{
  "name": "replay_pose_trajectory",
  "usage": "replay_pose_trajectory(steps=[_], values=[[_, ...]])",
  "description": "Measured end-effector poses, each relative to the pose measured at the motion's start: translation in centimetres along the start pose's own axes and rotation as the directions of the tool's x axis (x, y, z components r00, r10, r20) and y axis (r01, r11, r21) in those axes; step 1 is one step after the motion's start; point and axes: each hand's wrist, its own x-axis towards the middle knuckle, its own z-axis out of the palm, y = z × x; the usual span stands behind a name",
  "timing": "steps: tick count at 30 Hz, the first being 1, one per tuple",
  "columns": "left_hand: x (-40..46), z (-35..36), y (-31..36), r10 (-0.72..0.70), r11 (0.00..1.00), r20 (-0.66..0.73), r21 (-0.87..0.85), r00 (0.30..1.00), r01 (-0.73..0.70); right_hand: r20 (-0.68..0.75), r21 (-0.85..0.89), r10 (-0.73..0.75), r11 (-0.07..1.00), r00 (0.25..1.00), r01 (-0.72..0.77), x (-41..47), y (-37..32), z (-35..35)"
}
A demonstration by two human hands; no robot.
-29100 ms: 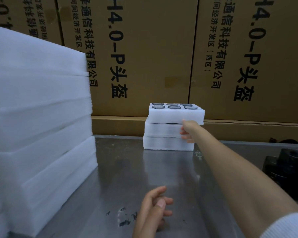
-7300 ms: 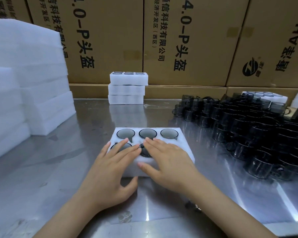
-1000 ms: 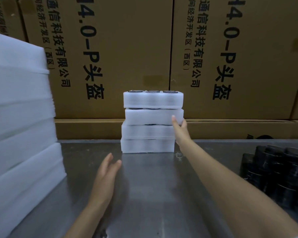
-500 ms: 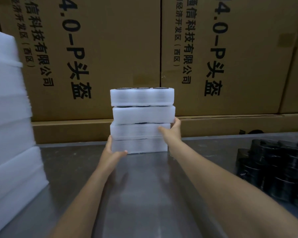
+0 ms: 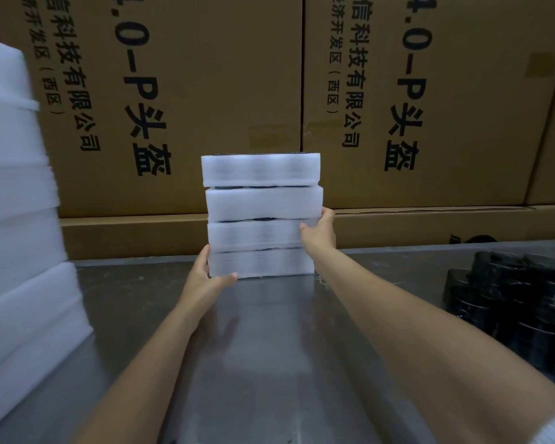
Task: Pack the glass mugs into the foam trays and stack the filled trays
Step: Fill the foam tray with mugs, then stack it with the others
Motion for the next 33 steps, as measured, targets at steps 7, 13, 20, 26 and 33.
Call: replay_pose_trajectory(steps=[7, 13, 20, 26, 33], values=[[-0.1, 0.0, 0.0, -0.036, 0.999, 0.014, 0.036, 0.999, 0.035, 0.165, 0.163, 0.131, 0.974, 0.978, -0.158, -0.7, 1.5, -0.2], [-0.1, -0.1, -0.1, -0.032, 0.997, 0.017, 0.077, 0.999, 0.031, 0.213, 0.247, 0.035, 0.965, 0.977, -0.088, -1.6, 4.7, -0.9], [-0.6, 0.2, 0.4, -0.019, 0.986, 0.027, 0.163, 0.999, 0.015, 0.229, 0.188, 0.003, 0.981, 0.973, -0.048, -1.4, 4.6, -1.1], [-1.8, 0.2, 0.4, -0.046, 0.973, -0.019, 0.224, 0.999, 0.049, 0.276, -0.004, 0.120, 0.992, 0.954, -0.124, -1.7, 4.3, -0.9], [-6.3, 0.1, 1.3, -0.090, 0.944, -0.062, 0.313, 0.994, 0.105, 0.165, -0.329, 0.083, 0.944, 0.983, -0.025, -8.0, 4.0, -3.2]])
